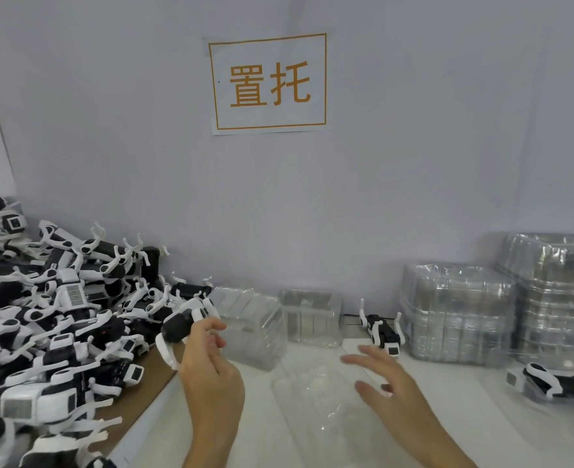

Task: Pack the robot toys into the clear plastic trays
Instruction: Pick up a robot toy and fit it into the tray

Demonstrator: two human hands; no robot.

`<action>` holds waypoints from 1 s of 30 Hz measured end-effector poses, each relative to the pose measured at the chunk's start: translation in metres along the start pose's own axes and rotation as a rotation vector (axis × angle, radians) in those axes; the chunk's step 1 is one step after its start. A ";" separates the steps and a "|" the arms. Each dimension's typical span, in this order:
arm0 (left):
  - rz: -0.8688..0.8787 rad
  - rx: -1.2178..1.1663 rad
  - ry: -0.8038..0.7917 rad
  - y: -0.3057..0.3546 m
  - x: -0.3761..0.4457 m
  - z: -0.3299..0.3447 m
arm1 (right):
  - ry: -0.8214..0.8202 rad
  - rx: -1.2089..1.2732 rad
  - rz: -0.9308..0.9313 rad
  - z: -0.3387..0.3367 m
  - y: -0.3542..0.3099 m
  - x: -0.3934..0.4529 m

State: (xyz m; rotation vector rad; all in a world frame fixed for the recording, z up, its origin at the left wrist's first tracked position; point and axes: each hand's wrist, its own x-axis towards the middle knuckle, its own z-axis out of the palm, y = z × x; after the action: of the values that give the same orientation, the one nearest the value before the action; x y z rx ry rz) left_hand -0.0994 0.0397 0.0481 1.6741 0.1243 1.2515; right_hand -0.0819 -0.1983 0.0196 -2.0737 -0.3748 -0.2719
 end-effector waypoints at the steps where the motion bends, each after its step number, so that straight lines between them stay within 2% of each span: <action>1: 0.015 -0.003 -0.013 0.001 -0.001 0.000 | -0.108 -0.049 -0.030 0.004 -0.002 -0.001; 2: 0.026 -0.008 -0.026 0.001 -0.001 0.000 | -0.173 -0.108 -0.039 0.007 -0.002 -0.001; 4: 0.045 -0.020 -0.047 0.001 -0.002 0.002 | -0.182 -0.178 -0.014 0.010 -0.004 -0.001; 9: 0.112 -0.062 -0.081 0.003 -0.005 0.007 | -0.075 -0.507 0.123 0.005 -0.012 -0.003; 12: 0.110 -0.076 -0.119 0.002 -0.007 0.010 | 0.064 -0.669 0.206 0.006 -0.023 -0.006; 15: 0.079 -0.103 -0.168 0.002 -0.011 0.013 | 0.177 -0.550 0.142 0.010 -0.030 -0.006; 17: 0.064 -0.125 -0.193 0.005 -0.013 0.015 | 0.193 -0.375 0.058 0.014 -0.033 -0.005; 19: 0.041 -0.145 -0.211 0.009 -0.015 0.016 | 0.200 -0.322 -0.003 0.015 -0.036 -0.005; 22: -0.015 -0.185 -0.221 0.011 -0.016 0.016 | 0.237 -0.479 -0.018 0.010 -0.033 -0.003; 25: -0.056 -0.228 -0.215 0.013 -0.016 0.016 | 0.131 -0.681 0.100 0.006 -0.027 -0.001; 27: -0.050 -0.213 -0.210 0.013 -0.016 0.016 | 0.083 -0.703 0.123 0.010 -0.025 -0.003; 30: 0.018 -0.163 -0.214 0.012 -0.016 0.016 | 0.091 -0.663 0.044 0.021 -0.024 -0.007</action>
State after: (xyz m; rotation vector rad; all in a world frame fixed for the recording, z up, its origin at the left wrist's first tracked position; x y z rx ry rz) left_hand -0.1003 0.0138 0.0470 1.6581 -0.1199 1.0580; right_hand -0.0963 -0.1702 0.0256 -2.7002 -0.1941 -0.5151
